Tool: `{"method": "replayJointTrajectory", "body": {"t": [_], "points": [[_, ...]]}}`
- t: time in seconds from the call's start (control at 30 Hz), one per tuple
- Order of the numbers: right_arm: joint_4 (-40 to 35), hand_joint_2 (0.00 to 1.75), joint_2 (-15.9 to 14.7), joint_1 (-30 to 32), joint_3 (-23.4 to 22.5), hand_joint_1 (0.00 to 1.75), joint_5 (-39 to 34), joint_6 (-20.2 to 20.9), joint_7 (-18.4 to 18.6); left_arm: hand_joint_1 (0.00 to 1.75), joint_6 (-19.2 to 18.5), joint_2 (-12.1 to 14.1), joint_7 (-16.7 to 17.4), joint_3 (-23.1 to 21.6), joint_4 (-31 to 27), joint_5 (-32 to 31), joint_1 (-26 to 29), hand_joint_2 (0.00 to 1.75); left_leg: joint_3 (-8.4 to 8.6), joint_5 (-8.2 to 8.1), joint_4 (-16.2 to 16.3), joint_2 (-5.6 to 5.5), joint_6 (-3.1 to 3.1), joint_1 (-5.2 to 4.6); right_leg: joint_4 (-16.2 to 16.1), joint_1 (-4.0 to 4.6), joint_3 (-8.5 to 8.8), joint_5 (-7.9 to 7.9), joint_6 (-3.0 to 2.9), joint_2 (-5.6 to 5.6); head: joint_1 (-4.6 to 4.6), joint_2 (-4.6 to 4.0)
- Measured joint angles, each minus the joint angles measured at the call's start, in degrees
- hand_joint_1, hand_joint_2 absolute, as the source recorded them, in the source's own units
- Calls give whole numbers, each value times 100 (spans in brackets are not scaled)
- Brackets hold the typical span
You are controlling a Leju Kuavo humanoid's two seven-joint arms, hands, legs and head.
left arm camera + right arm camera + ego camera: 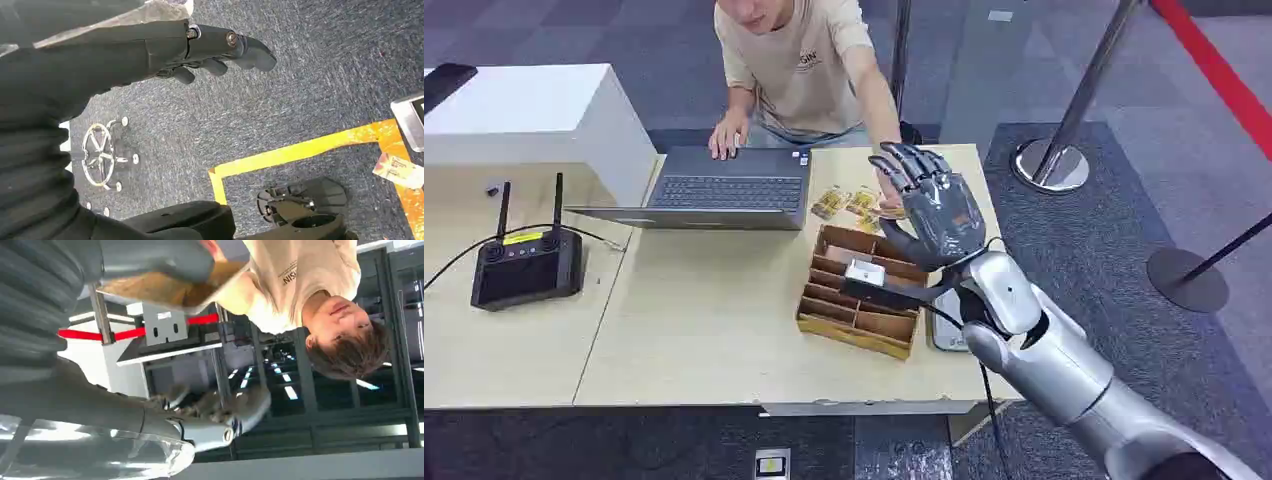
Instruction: Pass the card to the sensor for recognition and then transmit it.
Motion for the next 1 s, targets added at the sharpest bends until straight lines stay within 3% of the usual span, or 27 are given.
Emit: {"method": "replayJointTrajectory", "body": {"t": [1.0], "points": [[9,175,28,18,133,175,-149,109,-122,0,-44,0,2,-2,0,-44,-4,175,0,0,0,0,0,0,0,0,0,1,1,0,0,0]]}}
